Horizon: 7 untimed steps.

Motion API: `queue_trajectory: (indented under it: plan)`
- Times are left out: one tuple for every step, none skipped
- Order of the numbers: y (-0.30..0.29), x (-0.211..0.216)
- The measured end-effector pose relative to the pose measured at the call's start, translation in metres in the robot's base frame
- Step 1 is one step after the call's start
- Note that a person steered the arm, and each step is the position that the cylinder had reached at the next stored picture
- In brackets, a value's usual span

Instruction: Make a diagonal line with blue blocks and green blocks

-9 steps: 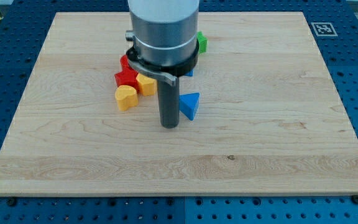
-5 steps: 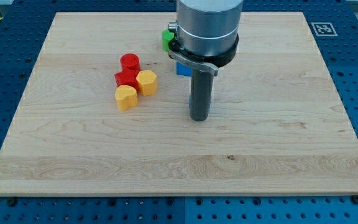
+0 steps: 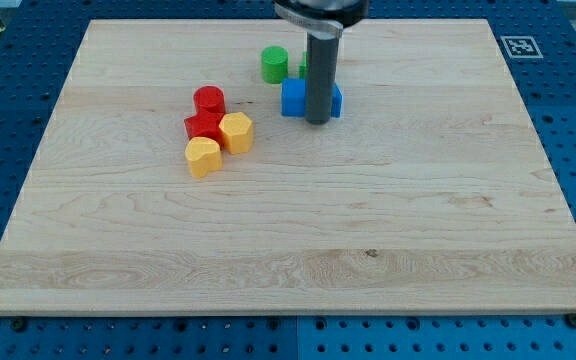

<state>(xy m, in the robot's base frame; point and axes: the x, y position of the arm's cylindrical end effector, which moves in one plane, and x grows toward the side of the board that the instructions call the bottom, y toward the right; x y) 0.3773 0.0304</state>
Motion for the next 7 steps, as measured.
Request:
queue_trajectory:
  plan:
    - [-0.003, -0.023]
    - [-0.003, -0.028]
    - [-0.008, 0.01]
    - [-0.043, 0.0]
    - [-0.059, -0.033]
    - [-0.053, -0.056]
    - [-0.053, -0.056]
